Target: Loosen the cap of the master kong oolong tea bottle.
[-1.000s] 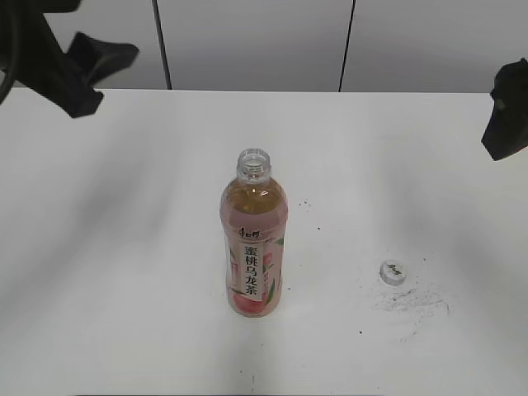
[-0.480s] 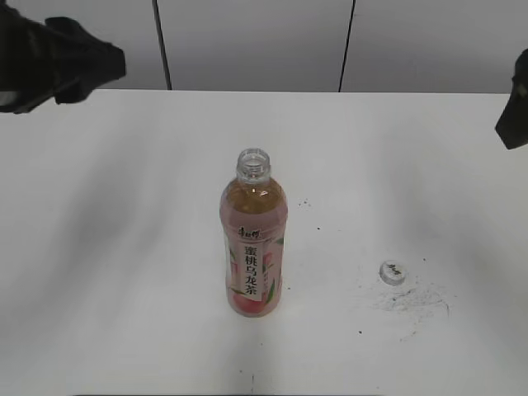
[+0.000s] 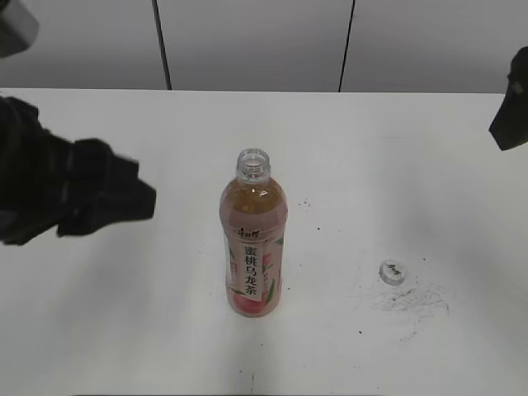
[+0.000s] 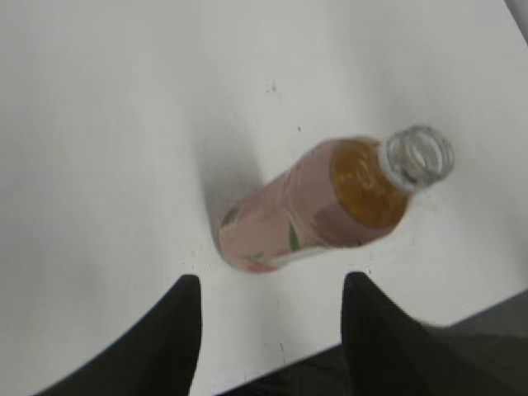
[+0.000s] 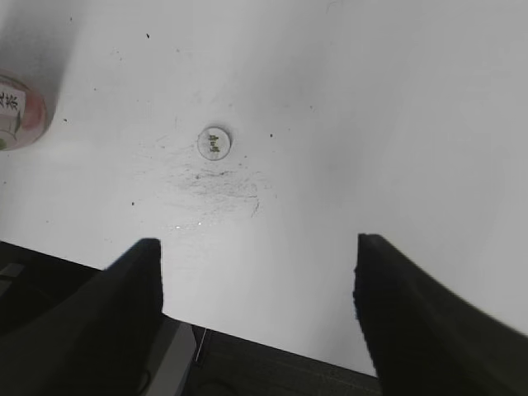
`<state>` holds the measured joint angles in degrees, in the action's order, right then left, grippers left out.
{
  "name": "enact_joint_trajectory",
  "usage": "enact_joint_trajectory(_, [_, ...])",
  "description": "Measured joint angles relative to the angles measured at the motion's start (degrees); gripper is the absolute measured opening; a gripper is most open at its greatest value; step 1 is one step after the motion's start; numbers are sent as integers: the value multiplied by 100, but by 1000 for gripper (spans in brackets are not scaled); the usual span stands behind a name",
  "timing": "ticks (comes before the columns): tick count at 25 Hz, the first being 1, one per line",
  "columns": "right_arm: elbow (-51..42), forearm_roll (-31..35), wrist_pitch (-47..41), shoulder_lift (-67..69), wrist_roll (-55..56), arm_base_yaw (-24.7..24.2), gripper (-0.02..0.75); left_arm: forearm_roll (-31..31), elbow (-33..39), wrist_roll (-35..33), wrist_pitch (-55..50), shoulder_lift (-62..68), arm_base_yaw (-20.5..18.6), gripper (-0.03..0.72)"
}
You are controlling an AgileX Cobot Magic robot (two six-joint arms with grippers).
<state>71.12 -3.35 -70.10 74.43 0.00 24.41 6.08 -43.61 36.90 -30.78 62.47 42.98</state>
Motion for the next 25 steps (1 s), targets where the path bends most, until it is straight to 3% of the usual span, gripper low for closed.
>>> enact_joint_trajectory(4, [0,25,0,-129,0,0,545,-396,-198,-1464,-1479,-355,7,335])
enact_joint_trajectory(13, [-248,603,5,-1203,61,0,545,-28,-512,-2525,-3725,-2563,7,335])
enact_joint_trajectory(25, [-1932,798,-12,-4527,-288,0,542,-13,-402,-3201,-3928,-6032,7,333])
